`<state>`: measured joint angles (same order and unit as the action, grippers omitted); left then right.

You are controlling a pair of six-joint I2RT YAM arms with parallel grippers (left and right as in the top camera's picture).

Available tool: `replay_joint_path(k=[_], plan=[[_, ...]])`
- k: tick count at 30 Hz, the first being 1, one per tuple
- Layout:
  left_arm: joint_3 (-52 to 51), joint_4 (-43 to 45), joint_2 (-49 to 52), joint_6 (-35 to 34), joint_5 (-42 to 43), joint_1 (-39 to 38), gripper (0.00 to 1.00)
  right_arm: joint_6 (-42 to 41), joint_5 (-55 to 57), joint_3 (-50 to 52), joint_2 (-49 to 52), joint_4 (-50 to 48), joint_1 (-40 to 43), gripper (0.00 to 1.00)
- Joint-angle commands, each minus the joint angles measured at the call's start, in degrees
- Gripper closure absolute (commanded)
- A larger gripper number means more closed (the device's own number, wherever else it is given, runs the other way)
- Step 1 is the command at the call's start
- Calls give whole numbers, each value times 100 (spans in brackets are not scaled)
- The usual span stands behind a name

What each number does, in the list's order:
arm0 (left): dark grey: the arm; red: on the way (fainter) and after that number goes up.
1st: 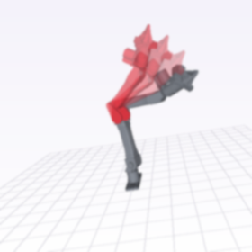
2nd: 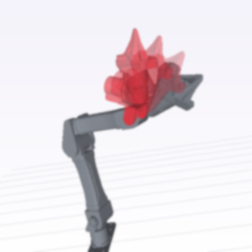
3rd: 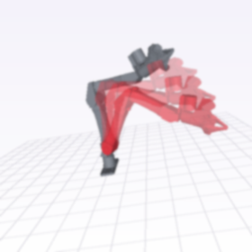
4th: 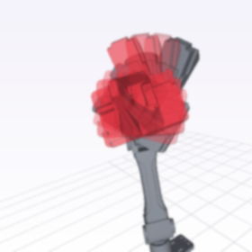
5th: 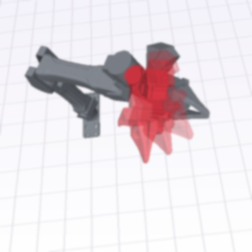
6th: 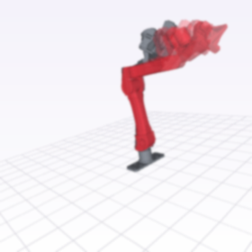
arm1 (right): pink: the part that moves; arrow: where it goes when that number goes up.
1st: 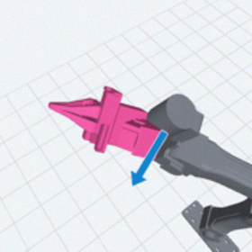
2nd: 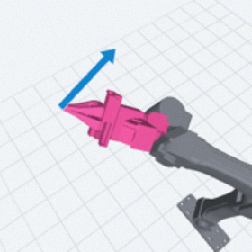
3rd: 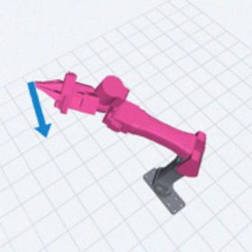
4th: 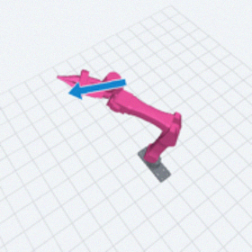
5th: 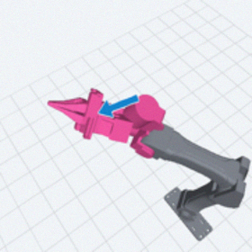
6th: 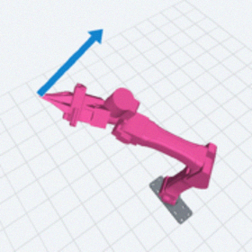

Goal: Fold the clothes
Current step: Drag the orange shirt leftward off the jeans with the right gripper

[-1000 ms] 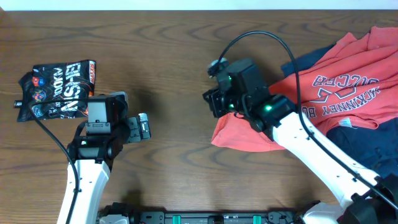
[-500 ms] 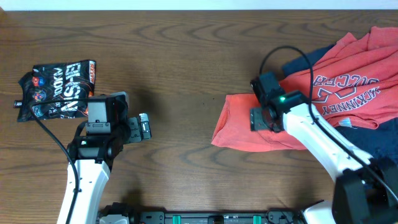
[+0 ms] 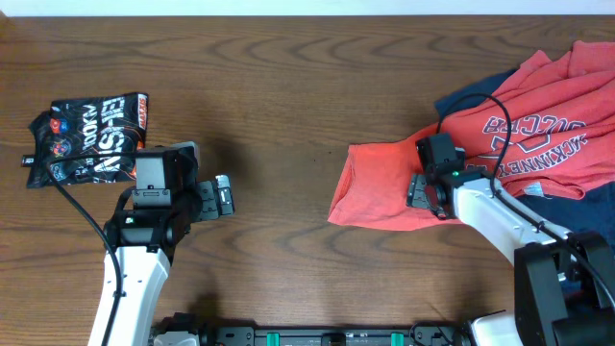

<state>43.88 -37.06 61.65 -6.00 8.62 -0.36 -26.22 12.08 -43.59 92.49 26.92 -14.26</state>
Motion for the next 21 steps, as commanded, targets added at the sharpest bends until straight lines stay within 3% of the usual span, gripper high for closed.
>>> replay_joint_path(k=[1, 4, 5, 9, 15, 21], plan=[[120, 0, 4, -28, -4, 28, 2, 271, -595, 321, 199, 28, 37, 50], [120, -2, 4, -28, -2, 28, 2, 273, -638, 308, 177, 31, 37, 94], [120, -2, 4, -28, -2, 28, 2, 278, -717, 269, 146, 44, 37, 99], [120, 0, 4, -28, -2, 28, 2, 743, -1314, -208, -160, 291, 37, 99], [120, 0, 4, -28, -4, 28, 2, 1526, -2422, -1808, -850, 1263, -153, 99], [120, 0, 4, -28, -4, 28, 2, 1532, -2734, -2498, -1008, 1276, -929, 99]])
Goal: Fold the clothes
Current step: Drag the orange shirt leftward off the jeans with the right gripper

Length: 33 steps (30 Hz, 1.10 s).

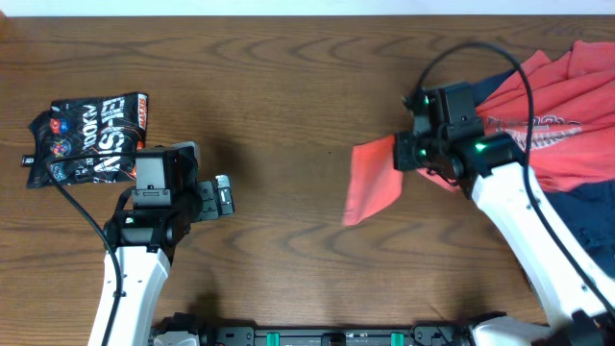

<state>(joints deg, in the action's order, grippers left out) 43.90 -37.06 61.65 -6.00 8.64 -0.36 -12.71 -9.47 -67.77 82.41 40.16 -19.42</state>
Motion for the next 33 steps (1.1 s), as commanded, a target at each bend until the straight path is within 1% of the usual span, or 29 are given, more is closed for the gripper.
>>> replay_joint_path(k=[1, 5, 7, 10, 11, 13, 15, 16, 17, 18, 22, 24, 28, 31, 33], plan=[[118, 0, 4, -28, -7, 28, 2, 70, -579, -79, 20, -175, -551, 99], [118, 24, 4, -31, -7, 28, 2, -66, -621, -79, 214, -970, -1276, 99], [118, 26, 4, -31, -7, 28, 2, -260, -621, -79, 369, -1460, -1646, 99], [118, 28, 4, -31, -7, 28, 2, -361, -592, -79, 664, -1827, -2074, 98], [118, 31, 4, -31, -7, 28, 2, -380, -540, -79, 745, -1853, -2151, 96], [118, 59, 4, -31, -4, 28, 2, -455, -199, -79, 933, -1812, -2264, 85], [118, 87, 4, -181, -2, 28, 2, -658, 476, -79, 1016, -1650, -2225, 72], [118, 85, 4, -337, 15, 28, 2, -750, 782, -81, 1014, -1565, -2166, 64], [118, 90, 4, -439, 153, 28, 2, -876, 1080, -85, 968, -1467, -2068, 50], [118, 101, 7, -442, 350, 28, 2, -979, 1283, -85, 896, -1368, -1937, 42], [118, 229, 9, -474, 1530, 28, 2, -1051, 1397, -85, 490, -896, -1215, 41], [118, 278, 11, -688, 1832, 28, 2, -1047, 1399, -85, 286, -509, -767, 41], [35, 461, 20, -1257, 1945, -76, 2, -1043, 1399, -85, 44, 415, 170, 38], [-94, 680, 160, -1733, 1937, -367, 2, -1038, 1401, -81, 31, 1067, 852, 29], [-153, 796, 361, -2052, 1919, -627, 2, -1038, 1401, -81, 33, 1340, 1211, 26]])
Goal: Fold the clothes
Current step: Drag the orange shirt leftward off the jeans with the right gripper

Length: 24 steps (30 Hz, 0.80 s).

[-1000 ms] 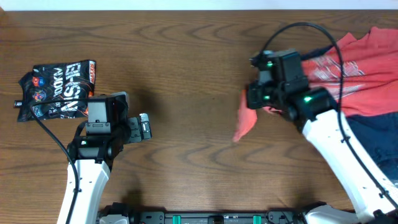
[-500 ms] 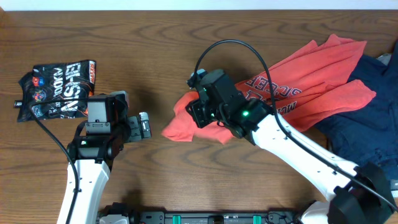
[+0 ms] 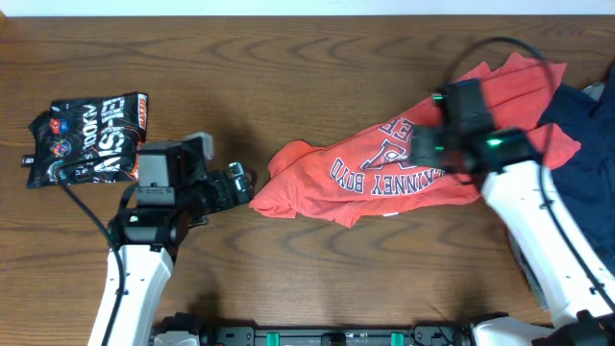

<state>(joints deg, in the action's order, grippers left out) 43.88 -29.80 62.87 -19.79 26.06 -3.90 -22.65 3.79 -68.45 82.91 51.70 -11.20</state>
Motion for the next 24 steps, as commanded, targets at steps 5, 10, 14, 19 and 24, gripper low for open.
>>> replay_joint_path(k=[5, 10, 14, 19, 24], plan=[[-155, 308, 1095, -1266, 179, -1051, 2, -37, 72, -13, -20, 549, 1073, 20], [-155, 898, 2116, -2015, 177, -1744, 2, 111, 70, -13, -20, 704, 1397, 20], [-155, 1788, 2828, -2146, 164, -2100, 2, 275, 72, -13, -20, 745, 1429, 20], [-155, 2579, 3261, -2111, -553, -2162, 41, 321, 70, -13, -20, 750, 1429, 21], [-26, 2857, 3102, -1250, -1314, -1757, 95, 354, 72, -13, -20, 789, 1429, 21]])
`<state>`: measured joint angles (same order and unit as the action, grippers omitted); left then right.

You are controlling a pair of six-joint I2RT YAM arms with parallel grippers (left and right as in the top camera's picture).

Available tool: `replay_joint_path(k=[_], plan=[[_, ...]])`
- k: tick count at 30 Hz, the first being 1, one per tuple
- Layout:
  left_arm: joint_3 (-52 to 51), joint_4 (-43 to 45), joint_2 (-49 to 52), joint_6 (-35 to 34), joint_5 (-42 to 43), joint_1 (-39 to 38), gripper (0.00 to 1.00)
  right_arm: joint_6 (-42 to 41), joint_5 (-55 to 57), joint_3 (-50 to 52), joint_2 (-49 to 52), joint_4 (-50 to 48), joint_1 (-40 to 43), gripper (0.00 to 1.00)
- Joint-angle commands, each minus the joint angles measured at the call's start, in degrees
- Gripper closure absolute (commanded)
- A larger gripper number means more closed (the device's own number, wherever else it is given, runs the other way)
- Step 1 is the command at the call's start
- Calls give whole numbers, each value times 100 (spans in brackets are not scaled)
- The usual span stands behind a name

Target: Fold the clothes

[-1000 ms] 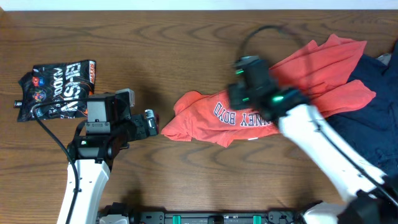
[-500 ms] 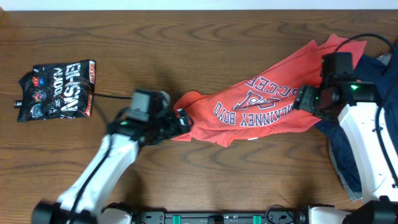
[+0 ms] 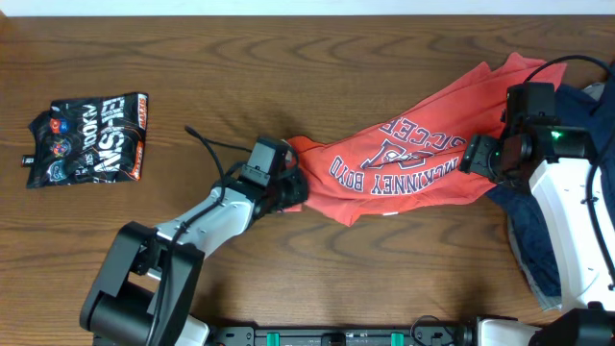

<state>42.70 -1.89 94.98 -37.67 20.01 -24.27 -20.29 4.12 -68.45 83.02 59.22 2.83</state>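
A red T-shirt [image 3: 404, 159] with white lettering lies stretched on a diagonal across the middle of the table. My left gripper [image 3: 296, 188] is at the shirt's lower left end, and its dark fingers look shut on the cloth there. Over at the right, my right gripper [image 3: 474, 156] is pressed into the shirt's side, apparently still shut on the fabric. The upper right end of the shirt runs behind the right arm.
A folded black printed shirt [image 3: 88, 139] lies at the far left. A navy garment [image 3: 553, 226] is heaped at the right edge under the right arm. Bare wooden table [image 3: 288, 67] shows along the back and front.
My left arm has reached to the right, from beside the shirt's left end onto it. The shirt's left end now sits further right and the cloth looks more stretched. The right gripper has shifted right.
At first the red shirt lay on the pile at the right, with my right gripper on it and the left arm idle. The right gripper then held it lifted off the pile. Then it was spread across the middle, and now both grippers are on it.
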Motion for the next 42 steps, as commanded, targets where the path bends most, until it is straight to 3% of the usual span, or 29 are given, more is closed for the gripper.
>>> replay_joint_path(k=[1, 4, 11, 12, 13, 14, 21, 24, 27, 36, 42], plan=[[179, 46, -203, 741, -739, 455, 94, 142, 42, -13, -31, 44, 26, 21], [509, -94, -566, 1115, -748, 1134, 94, 192, 39, -13, -31, 61, 28, 21], [1832, -417, -927, 1110, -452, 3027, 93, 192, 37, -13, -31, 55, 26, 20], [1926, -442, -925, 1108, -365, 3165, 65, 192, 37, -13, -31, 55, 26, 20], [1958, -452, -925, 1110, -297, 3244, 27, 192, 37, -13, -31, 55, 26, 20], [1958, -514, -927, 1108, -155, 3305, 2, 192, 37, -13, -31, 55, 26, 20], [1884, -2341, -905, 1106, 647, 2900, 2, 195, 33, -13, -31, 81, 26, 18], [1729, -3008, -881, 1102, 658, 2354, 2, 195, 33, -13, -31, 81, 26, 18], [1488, -3106, -815, 896, 654, 1622, 2, 197, 15, -13, -31, 81, 26, 18], [704, -1082, -52, -1252, 413, -286, 2, 197, -52, -13, -31, 105, 24, 17], [702, 621, 793, -1650, 85, -951, 1, 238, -50, -13, -31, 114, 24, 17]])
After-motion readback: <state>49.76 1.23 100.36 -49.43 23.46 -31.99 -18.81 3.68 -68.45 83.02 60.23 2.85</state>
